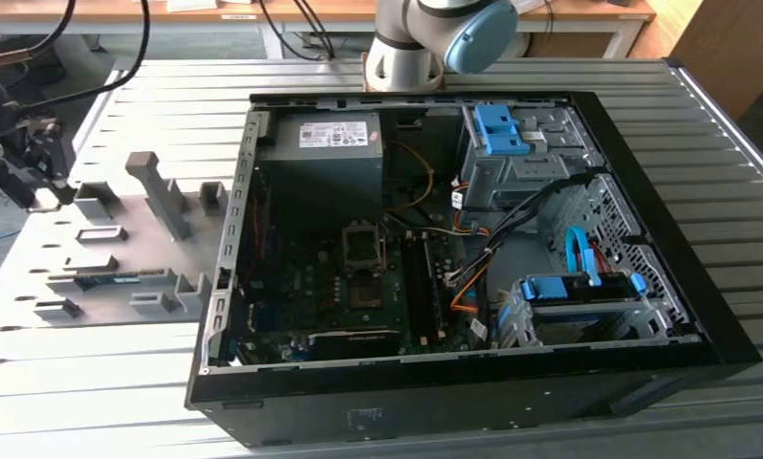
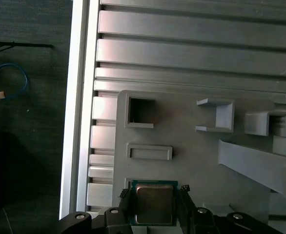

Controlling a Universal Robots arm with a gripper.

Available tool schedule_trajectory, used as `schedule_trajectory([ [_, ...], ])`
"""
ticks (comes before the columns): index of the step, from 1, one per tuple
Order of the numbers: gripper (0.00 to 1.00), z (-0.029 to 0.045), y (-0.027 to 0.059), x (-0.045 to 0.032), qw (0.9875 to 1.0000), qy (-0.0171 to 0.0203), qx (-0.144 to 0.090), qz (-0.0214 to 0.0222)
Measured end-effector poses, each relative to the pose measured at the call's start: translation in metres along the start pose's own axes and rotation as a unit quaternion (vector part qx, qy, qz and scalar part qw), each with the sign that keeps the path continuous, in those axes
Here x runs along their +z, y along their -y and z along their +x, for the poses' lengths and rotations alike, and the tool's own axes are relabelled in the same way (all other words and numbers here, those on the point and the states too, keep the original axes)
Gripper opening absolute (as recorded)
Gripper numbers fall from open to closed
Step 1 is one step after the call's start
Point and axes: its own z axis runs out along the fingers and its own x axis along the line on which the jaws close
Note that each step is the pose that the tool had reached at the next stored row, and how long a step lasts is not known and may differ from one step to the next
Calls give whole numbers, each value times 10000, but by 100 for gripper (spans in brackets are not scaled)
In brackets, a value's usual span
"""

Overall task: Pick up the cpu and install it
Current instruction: 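Pick up the cpu and move it towards the insertion slot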

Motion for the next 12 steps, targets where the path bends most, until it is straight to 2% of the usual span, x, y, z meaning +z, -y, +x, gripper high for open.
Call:
schedule_trajectory([
  [12, 47, -6, 0, -206, 10000, 1, 0, 0],
])
